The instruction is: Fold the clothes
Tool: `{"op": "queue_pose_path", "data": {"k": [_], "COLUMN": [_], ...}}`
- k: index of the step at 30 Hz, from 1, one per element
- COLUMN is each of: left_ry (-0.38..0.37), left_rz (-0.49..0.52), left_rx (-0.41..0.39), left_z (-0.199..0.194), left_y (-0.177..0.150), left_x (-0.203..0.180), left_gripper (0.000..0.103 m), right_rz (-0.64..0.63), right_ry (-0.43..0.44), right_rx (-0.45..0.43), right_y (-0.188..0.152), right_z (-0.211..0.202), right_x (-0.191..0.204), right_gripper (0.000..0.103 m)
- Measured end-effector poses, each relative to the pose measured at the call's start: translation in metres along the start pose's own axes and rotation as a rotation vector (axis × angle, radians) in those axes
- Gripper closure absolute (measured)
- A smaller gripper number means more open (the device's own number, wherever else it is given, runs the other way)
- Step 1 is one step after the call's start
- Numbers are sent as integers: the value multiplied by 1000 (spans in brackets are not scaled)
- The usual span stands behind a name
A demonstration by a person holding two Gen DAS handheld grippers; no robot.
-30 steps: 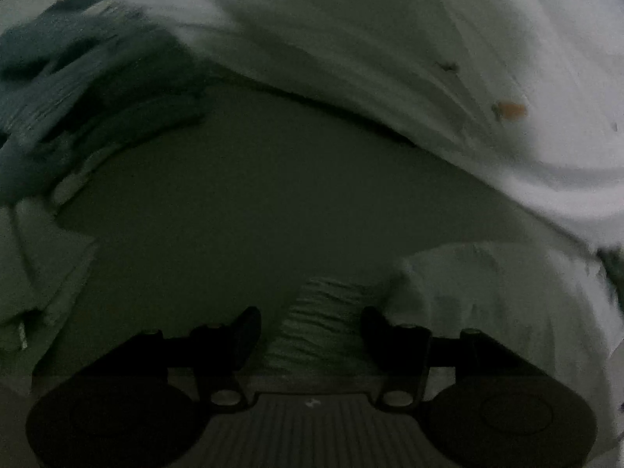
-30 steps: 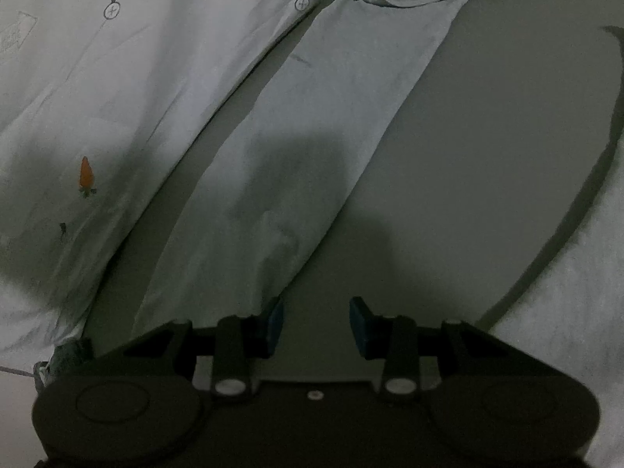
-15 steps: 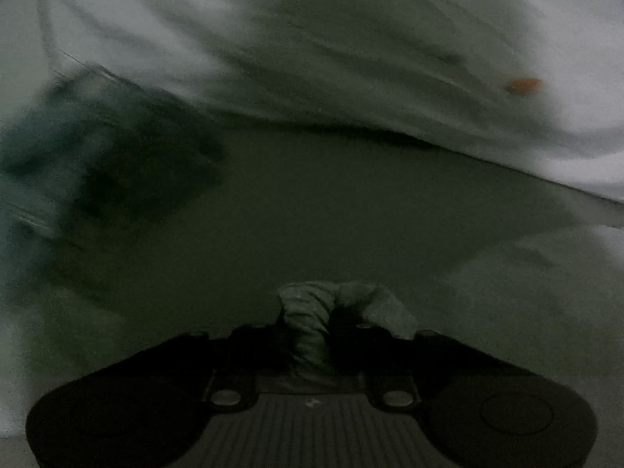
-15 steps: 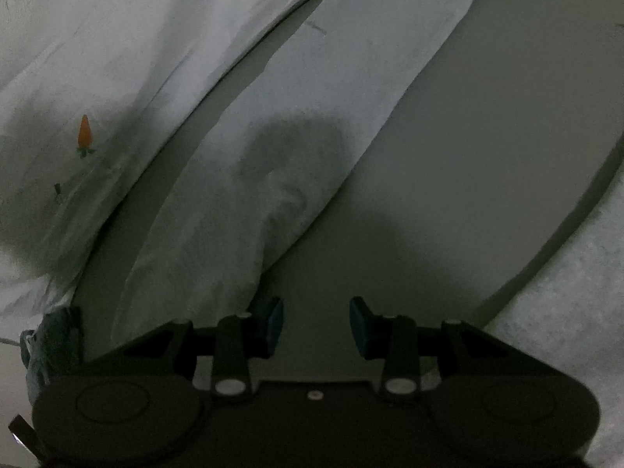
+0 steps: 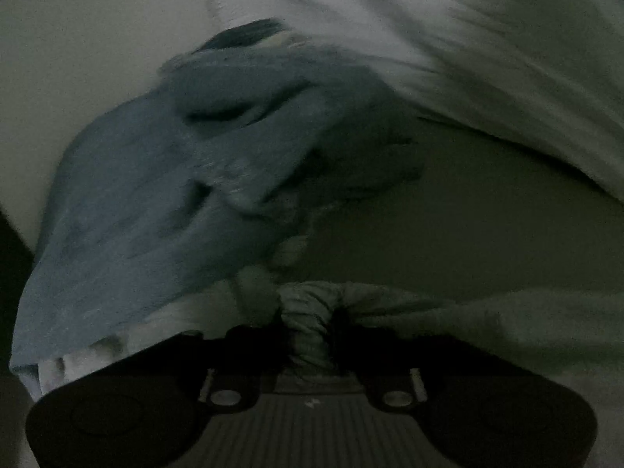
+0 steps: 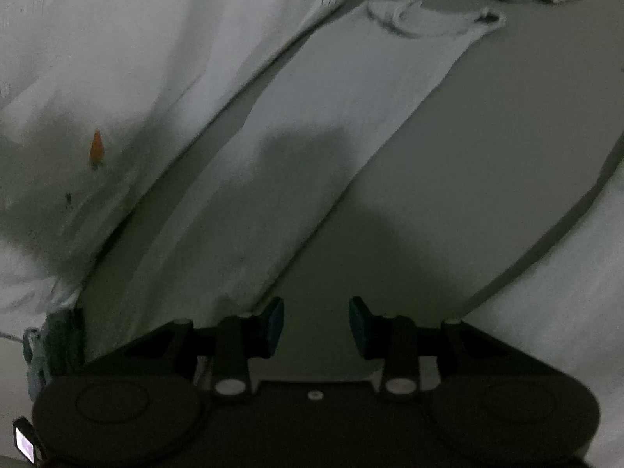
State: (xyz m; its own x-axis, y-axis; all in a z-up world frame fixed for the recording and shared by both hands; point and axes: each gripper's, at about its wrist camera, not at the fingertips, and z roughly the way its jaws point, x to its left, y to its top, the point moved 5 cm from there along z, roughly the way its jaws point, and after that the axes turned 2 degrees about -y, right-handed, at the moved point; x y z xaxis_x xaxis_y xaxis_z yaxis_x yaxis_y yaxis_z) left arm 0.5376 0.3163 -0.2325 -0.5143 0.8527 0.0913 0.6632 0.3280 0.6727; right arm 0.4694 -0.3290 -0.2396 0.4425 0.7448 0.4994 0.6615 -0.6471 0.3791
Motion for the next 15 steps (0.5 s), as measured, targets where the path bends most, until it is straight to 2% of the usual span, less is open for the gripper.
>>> {"op": "queue_pose_path", "data": {"k": [1,3,4,6,7,8,12,15], "left_ry": [7,16,15,11,16,23,135,165], "left_rz": [29,67,60,2,-29,-61,-196,-302], "left_rx": [6,-10,-19,-32,-32,-30,19,19], "left_z": [-4,-20,-26,-41,-46,-50,-55,-68], "left_y": [0,0,-1,-2,-4,-7,-18,-23], "left_x": [-5,-15,-16,-17,-17,-16,-7,-3], "left_gripper": [69,55,50,32,30,30,30,30], "right_rz": [6,15,16,-1,-19,-33,-81,-128], "right_ry": [-1,-9,-16,-34,-33,-36,-97,-123], "right_rx": [-17,-60,-82,-131,-152,-173,-221,-237], "right_y": [6,18,25,40,46,53,82,102], "right_z": [-4,-9,-12,-17,-18,-20,-17,-4], "right_x": [-4,-10,-13,-20,-22,-24,-35,-42], "right_gripper": [64,65,67,76,91,97,97,97]}}
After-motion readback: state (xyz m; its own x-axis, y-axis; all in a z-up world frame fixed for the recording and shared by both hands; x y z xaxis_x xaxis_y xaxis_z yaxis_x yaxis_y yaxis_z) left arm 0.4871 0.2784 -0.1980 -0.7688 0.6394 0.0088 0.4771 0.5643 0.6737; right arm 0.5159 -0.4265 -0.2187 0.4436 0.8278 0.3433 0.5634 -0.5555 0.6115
